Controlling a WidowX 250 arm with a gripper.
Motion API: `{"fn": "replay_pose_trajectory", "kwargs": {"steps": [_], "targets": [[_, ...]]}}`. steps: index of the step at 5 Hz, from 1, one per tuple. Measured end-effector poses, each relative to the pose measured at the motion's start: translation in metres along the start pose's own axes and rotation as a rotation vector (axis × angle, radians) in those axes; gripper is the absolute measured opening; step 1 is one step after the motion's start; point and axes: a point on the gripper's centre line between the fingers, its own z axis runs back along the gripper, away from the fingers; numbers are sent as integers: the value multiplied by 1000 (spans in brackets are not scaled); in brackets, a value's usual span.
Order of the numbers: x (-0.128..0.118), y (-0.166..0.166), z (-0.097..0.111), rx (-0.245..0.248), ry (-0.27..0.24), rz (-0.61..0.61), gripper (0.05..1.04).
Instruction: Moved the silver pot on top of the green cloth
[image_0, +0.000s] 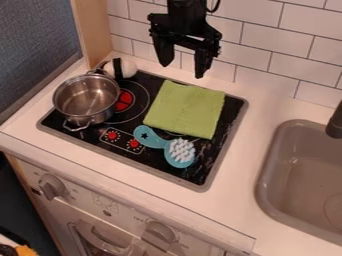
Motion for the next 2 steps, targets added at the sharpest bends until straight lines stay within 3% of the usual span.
{"fn": "replay_pose_trajectory", "kwargs": {"steps": [1, 2], "targets": [[-5, 0, -13, -3, 37, 7, 998], [3, 14, -19, 23, 27, 51, 999]]}}
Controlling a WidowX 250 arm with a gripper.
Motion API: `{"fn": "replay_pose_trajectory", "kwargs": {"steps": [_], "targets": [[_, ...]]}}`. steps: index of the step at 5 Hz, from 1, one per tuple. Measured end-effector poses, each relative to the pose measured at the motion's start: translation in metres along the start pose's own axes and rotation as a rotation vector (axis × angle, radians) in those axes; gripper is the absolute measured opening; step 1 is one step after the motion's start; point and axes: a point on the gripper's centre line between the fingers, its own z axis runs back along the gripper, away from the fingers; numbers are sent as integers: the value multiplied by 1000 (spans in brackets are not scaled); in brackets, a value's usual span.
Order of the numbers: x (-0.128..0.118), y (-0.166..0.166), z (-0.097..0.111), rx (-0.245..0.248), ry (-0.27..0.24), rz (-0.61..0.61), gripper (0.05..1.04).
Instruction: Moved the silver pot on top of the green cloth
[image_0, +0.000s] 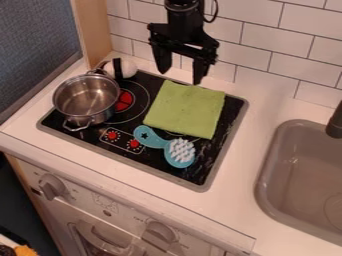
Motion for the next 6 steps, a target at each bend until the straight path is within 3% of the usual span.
{"fn": "replay_pose_trajectory", "kwargs": {"steps": [1, 2, 3, 5, 6], "targets": [[4, 11, -6, 14, -2, 42, 999], [9, 29, -5, 63, -43, 129, 999], [6, 48, -6, 128, -49, 240, 999], [-34, 75, -20, 174, 49, 395, 998], [-45, 72, -24, 146, 88, 403, 998]]}}
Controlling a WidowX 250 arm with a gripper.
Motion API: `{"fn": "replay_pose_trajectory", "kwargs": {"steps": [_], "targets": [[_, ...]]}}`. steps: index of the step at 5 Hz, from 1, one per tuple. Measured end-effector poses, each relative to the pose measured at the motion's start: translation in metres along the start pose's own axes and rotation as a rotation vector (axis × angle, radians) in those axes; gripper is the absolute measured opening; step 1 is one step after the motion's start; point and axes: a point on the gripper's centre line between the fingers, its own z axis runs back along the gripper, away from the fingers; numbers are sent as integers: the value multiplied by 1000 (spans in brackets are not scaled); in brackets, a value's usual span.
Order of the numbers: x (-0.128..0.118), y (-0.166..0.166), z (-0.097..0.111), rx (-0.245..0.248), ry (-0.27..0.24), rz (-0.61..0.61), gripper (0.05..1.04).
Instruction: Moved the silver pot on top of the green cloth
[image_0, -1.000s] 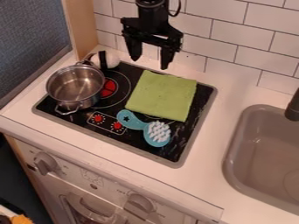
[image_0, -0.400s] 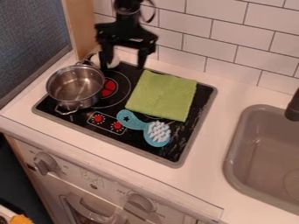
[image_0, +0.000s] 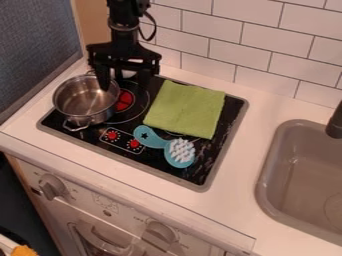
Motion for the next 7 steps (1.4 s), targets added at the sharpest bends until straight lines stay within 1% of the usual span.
{"fn": "replay_pose_trajectory", "kwargs": {"steps": [1, 2, 3, 4, 5, 6, 7], "targets": [[-9, 2, -5, 12, 33, 5, 998], [-9, 3, -15, 22, 40, 7, 998], [-10, 7, -33, 28, 72, 16, 998], [-3, 7, -36, 29, 58, 39, 948], [0, 8, -37, 35, 30, 64, 656], [-1, 8, -39, 33, 27, 52, 350], [-2, 6, -39, 38, 29, 20, 154]]}}
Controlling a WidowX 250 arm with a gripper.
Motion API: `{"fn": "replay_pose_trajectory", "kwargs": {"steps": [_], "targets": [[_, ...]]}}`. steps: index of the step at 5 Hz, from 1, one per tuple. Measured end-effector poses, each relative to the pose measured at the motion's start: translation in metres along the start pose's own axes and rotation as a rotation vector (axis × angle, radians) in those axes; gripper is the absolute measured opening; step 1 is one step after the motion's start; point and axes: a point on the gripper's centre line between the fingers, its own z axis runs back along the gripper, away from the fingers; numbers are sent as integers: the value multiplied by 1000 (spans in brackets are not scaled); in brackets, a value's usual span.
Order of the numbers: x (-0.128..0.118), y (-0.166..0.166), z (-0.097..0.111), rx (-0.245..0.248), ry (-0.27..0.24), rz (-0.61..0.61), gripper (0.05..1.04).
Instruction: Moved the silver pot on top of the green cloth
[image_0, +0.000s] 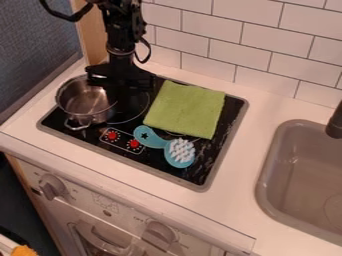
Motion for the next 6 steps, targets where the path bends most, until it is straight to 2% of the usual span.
{"fn": "replay_pose_trajectory", "kwargs": {"steps": [1, 4, 5, 6], "targets": [[-3, 0, 0, 13, -11, 11, 79], [2, 23, 2, 46, -44, 214, 78], [3, 22, 23, 49, -89, 231, 78], [-1, -3, 36, 9, -113, 165, 78]]}}
